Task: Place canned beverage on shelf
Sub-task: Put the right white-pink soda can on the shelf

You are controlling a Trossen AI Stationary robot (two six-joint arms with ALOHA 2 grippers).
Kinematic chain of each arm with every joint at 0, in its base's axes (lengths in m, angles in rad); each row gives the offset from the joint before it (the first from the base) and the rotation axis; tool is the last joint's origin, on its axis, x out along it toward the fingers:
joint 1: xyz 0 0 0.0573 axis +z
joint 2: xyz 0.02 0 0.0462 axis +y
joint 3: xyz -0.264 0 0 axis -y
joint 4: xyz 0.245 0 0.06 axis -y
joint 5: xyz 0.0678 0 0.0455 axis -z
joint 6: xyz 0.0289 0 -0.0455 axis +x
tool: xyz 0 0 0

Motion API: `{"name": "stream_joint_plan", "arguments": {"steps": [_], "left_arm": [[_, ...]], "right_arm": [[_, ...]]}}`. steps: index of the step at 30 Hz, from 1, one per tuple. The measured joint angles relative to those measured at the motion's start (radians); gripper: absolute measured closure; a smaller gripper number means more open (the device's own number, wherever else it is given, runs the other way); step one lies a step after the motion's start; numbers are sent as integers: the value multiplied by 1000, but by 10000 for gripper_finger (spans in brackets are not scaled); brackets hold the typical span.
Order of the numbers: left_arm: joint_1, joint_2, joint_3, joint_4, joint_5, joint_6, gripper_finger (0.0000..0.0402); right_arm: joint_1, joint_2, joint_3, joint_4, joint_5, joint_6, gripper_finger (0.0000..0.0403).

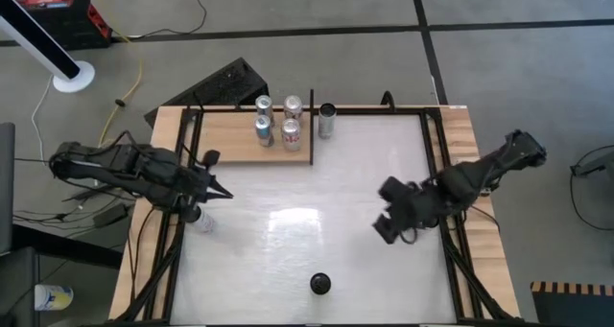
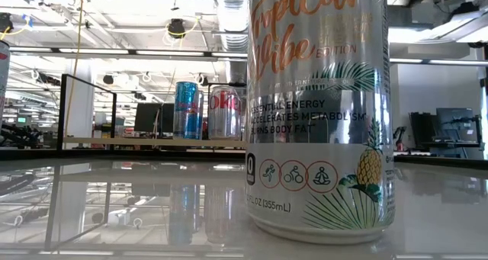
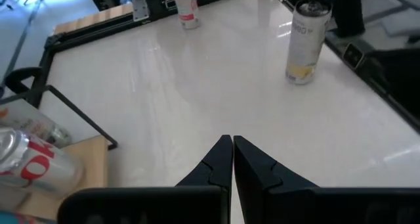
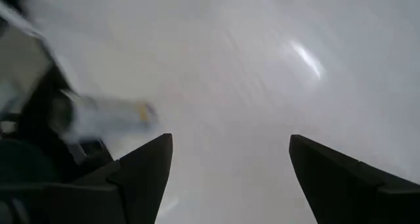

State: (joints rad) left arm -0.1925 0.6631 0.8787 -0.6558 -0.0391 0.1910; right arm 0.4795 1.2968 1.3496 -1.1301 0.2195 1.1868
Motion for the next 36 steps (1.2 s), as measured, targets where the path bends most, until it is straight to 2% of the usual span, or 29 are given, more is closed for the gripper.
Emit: {"name": "stream_joint_plan", "arguments": {"steps": [6,15,22,31,36], "left_arm": [[0,37,0,-1,0,69,401],[0,43,0,27,2,127,402],[0,44,0,27,5,146,402],[0,44,0,22,6,142,401],[0,44,0,23,6,141,401]], "right_arm": [[138,-1,24,-299,-21,360,74],[255,0,22,-444,-20,660,75],[258,0,1,-443,-32,660,75],[254,-2,-28,-440,-15,488,75],[220,-21,-97,-441,-94,388,75]]}}
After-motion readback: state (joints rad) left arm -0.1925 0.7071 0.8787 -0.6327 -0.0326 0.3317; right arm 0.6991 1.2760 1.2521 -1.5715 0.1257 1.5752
